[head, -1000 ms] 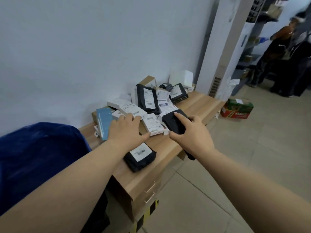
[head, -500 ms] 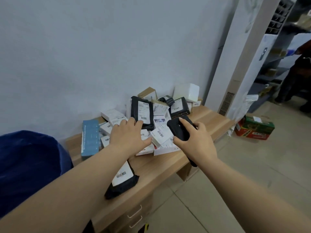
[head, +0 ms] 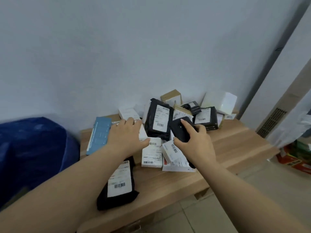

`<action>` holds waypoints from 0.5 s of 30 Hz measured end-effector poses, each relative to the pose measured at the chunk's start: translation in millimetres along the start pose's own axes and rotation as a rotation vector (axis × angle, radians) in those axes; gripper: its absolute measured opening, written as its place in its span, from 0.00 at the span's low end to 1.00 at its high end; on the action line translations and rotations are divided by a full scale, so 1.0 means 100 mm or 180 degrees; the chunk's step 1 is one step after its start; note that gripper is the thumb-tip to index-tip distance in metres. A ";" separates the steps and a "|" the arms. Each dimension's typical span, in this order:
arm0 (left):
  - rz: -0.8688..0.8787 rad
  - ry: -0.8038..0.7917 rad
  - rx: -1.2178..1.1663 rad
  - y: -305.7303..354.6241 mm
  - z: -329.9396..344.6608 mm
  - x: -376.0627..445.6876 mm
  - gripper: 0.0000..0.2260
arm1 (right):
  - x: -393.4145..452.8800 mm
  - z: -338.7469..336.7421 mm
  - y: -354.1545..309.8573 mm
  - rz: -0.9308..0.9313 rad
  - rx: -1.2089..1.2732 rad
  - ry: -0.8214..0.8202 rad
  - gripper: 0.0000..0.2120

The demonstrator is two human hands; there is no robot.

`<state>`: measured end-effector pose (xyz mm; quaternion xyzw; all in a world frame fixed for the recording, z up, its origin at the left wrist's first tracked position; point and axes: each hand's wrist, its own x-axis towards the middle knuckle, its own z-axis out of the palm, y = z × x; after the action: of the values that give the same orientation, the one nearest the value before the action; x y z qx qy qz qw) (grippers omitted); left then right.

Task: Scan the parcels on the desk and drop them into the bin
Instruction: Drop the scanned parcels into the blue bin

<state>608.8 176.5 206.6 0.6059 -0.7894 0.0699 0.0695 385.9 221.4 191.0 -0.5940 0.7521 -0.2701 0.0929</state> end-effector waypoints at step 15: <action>-0.1830 -0.0706 0.0040 0.16 0.70 -0.61 0.29 | 0.52 0.81 0.28 -0.1269 0.0235 -0.1306 0.33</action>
<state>606.9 225.3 125.8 0.8088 -0.5879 -0.0143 -0.0039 385.2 152.8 118.0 -0.7686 0.5756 -0.1844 0.2097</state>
